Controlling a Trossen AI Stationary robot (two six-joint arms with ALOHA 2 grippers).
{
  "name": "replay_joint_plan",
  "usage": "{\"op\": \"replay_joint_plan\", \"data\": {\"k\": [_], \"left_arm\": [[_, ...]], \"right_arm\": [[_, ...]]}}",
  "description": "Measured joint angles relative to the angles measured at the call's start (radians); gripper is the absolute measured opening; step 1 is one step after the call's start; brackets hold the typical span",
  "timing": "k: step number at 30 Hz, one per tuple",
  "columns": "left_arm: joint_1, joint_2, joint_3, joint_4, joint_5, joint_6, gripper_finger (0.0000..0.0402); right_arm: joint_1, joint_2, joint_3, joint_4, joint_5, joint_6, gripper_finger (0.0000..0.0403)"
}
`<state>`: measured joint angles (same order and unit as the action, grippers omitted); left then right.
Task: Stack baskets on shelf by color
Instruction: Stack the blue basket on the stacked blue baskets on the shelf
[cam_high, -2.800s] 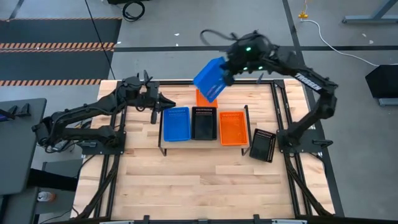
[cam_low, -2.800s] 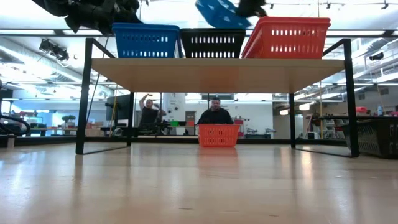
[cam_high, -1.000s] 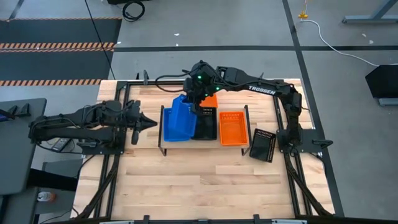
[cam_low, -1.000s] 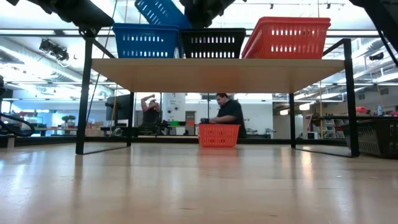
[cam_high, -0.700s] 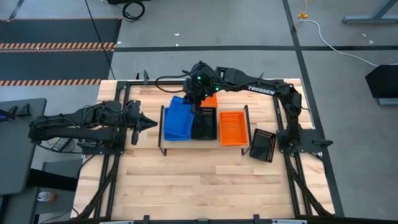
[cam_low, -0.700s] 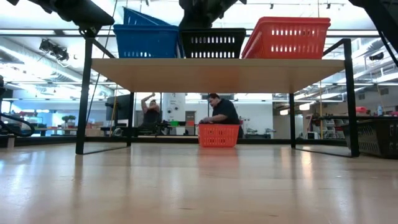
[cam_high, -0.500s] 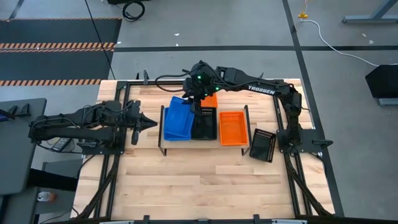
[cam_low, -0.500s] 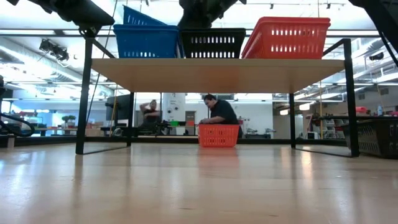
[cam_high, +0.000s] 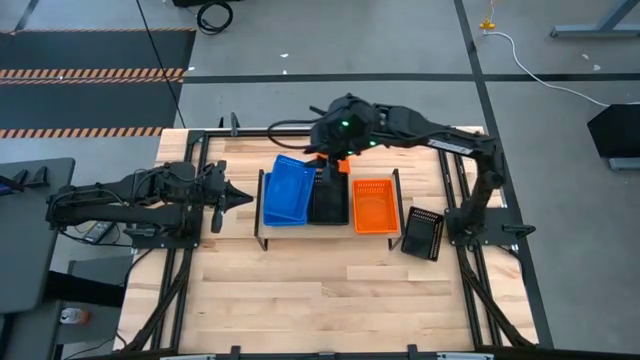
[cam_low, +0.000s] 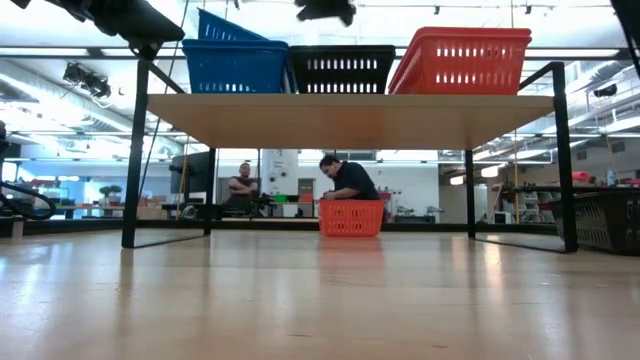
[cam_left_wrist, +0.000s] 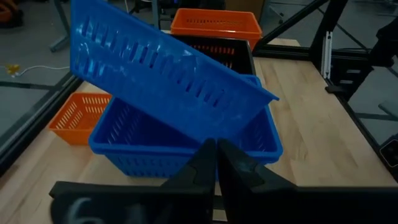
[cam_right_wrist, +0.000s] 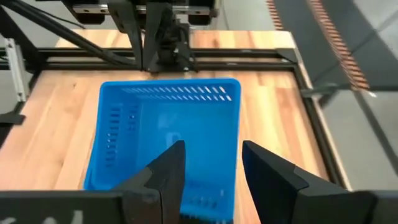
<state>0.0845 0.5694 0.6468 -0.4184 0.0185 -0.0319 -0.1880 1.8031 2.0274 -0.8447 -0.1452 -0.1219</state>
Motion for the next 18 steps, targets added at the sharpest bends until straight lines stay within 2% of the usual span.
{"op": "replay_joint_plan", "data": {"k": [3,8,14,18], "left_arm": [[0.0,0.0,0.0,0.005,0.0,0.003,0.0019],[0.0,0.0,0.0,0.036,0.002,0.061,0.002],[-0.025,0.0,0.0,0.066,0.004,0.141,0.0017],[-0.044,0.0,0.0,0.089,0.004,0.158,0.0021]], "right_arm": [[0.026,-0.04,0.002,-0.086,0.079,0.048,0.0165],[0.067,-0.041,-0.041,-0.26,0.135,0.202,0.0165],[0.144,-0.038,-0.172,-0.237,0.153,0.317,0.0165],[0.213,-0.038,-0.19,-0.214,0.246,0.356,0.0165]]}}
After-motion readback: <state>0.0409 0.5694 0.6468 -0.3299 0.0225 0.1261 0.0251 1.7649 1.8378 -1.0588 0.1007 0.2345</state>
